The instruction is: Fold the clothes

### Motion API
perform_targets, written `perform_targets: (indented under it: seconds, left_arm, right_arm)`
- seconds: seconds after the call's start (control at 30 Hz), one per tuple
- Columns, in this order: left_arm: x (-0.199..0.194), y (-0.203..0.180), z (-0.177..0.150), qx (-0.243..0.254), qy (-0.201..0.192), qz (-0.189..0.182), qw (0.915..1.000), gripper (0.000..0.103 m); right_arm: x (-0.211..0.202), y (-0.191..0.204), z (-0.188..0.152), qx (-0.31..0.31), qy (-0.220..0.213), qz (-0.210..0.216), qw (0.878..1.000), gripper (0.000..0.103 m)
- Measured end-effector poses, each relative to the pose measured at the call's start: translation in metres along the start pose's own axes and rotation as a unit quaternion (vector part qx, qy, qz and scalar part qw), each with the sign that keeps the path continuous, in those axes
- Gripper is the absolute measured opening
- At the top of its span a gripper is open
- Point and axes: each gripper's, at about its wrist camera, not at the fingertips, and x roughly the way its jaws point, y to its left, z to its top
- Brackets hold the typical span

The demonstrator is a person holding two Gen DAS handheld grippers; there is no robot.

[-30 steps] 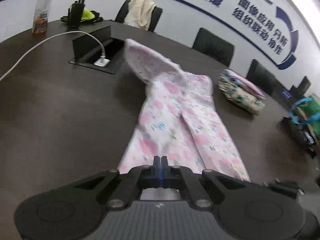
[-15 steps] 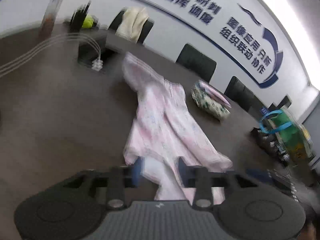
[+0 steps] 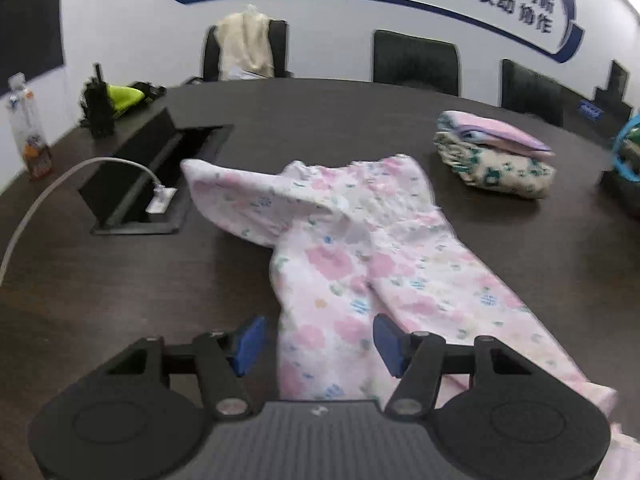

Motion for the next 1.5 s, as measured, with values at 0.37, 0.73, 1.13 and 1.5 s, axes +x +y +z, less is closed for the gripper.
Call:
perform_targets:
  seconds: [0.37, 0.73, 1.13, 1.5]
  left_arm:
    - [0.018, 0.031, -0.003, -0.032, 0.009, -0.014, 0.9994, 0.000]
    - [-0.078, 0.082, -0.089, -0.214, 0.021, -0.161, 0.9633, 0.000]
    - [-0.183, 0.083, -0.145, -0.053, -0.079, -0.170, 0.9808, 0.077]
    - [-0.149, 0.081, -0.147, 0.067, -0.046, -0.146, 0.9859, 0.001]
  right_arm:
    - [0.001, -0.014, -0.002, 0.004, 0.008, -0.004, 1.000, 0.007]
    - [-0.044, -0.113, -0.012, 0.042, 0.040, -0.108, 0.993, 0.004]
    - [-0.104, -0.156, -0.005, 0.094, -0.062, -0.033, 0.993, 0.070]
    - [-0.047, -0.094, -0.020, 0.043, 0.035, 0.096, 0.994, 0.011]
